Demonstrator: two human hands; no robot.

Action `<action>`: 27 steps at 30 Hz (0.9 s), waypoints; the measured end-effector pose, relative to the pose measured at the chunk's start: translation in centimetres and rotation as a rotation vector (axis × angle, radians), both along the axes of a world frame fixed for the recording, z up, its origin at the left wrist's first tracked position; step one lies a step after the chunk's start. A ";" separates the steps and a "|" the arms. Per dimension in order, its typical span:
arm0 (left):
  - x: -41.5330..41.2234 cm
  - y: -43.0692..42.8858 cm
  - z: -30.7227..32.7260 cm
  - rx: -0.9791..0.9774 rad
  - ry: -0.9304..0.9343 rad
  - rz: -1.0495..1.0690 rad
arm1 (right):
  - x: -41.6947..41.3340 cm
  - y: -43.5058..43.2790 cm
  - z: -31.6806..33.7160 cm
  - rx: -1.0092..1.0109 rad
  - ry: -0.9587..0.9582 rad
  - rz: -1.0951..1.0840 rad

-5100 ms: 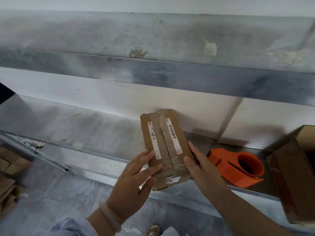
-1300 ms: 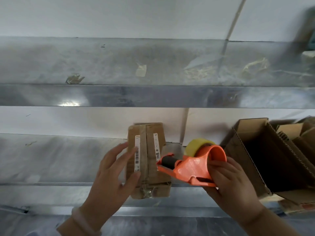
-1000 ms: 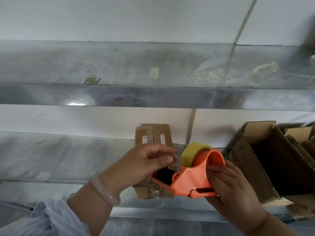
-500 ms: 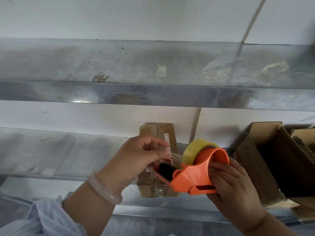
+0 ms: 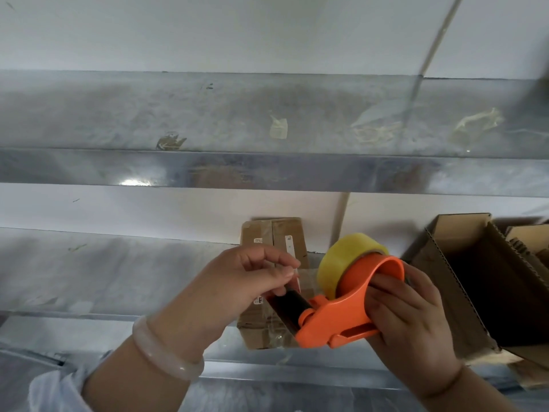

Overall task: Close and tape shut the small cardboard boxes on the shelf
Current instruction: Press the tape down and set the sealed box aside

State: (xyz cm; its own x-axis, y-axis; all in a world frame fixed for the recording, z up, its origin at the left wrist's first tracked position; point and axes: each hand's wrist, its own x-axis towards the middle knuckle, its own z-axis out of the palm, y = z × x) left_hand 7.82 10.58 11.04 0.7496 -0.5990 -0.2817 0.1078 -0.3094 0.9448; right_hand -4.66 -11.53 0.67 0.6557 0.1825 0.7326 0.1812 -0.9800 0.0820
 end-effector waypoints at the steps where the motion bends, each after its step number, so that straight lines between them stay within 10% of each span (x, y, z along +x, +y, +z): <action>1: 0.0 -0.1 0.1 -0.002 0.002 -0.005 | 0.1 0.0 0.0 -0.004 -0.003 -0.014; 18: 0.2 -0.6 0.5 -0.092 -0.033 -0.092 | 1.1 1.3 -0.4 0.269 0.112 -0.015; 27: 2.8 -1.4 0.7 -0.468 0.506 -0.205 | 0.4 3.6 2.3 1.106 0.639 0.189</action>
